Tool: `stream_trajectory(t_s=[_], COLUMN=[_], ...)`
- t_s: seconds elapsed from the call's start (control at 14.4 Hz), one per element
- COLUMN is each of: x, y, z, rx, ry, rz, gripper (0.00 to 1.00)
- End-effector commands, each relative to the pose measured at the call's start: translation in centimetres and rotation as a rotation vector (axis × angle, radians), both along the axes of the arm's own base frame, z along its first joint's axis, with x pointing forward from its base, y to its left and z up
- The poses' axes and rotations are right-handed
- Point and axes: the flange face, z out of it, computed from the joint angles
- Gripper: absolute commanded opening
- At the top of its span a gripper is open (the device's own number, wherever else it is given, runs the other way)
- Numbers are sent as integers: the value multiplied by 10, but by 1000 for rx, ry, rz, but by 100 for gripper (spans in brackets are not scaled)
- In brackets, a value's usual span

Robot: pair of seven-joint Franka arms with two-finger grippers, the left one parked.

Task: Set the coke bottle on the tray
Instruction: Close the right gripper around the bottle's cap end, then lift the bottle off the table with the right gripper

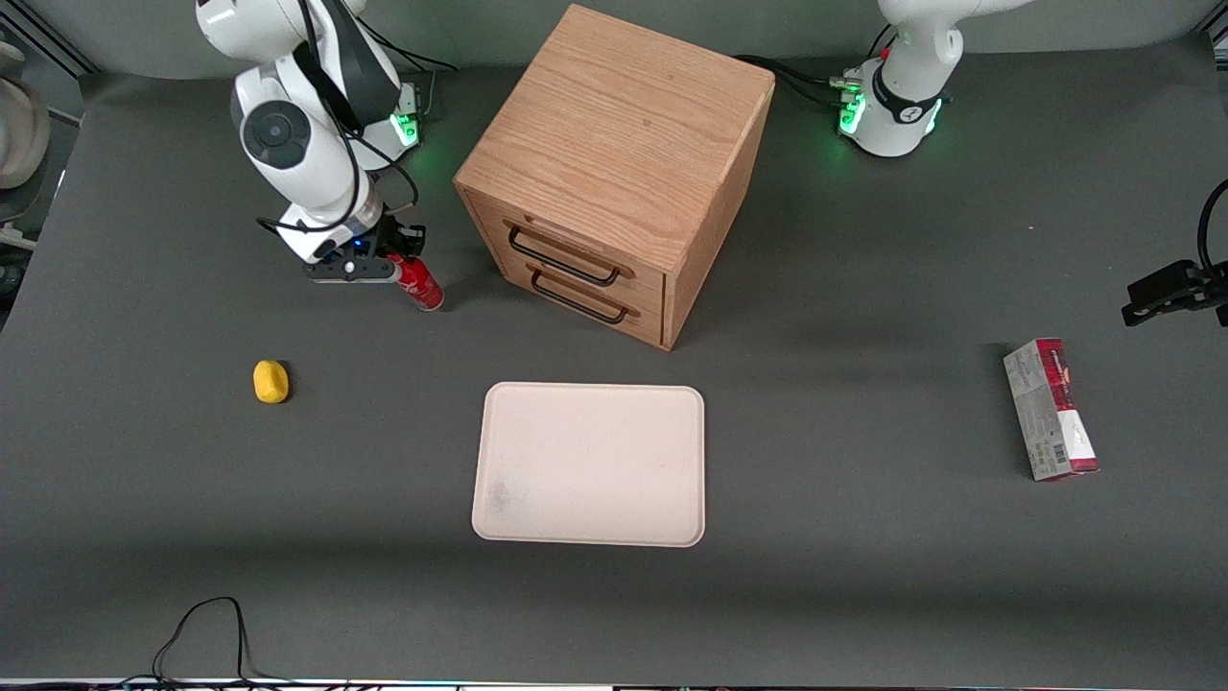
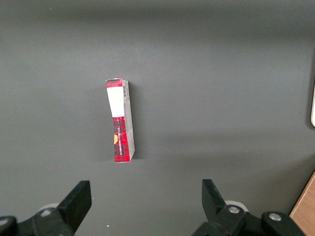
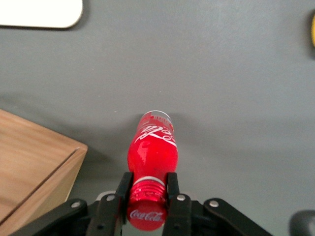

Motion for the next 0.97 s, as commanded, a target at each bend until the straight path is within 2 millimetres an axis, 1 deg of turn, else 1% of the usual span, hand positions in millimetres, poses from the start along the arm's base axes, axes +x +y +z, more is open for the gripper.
stream_trajectory(t_s=[0.0, 0.14, 0.21, 0.42, 0.49, 0.62, 0.69, 0.76, 0.9], x=[13, 22, 22, 17, 16, 19, 26, 42, 84], y=[6, 8, 9, 6, 6, 8, 12, 19, 38], z=[79, 137, 162, 221, 235, 253, 255, 256, 259], rx=[4, 1, -1, 0, 4, 15, 19, 23, 31], ry=[-1, 4, 8, 6, 2, -22, -25, -28, -50], rz=[-21, -22, -20, -20, -18, -6, -5, -6, -8], gripper=[2, 1, 1, 0, 0, 0, 0, 0, 0])
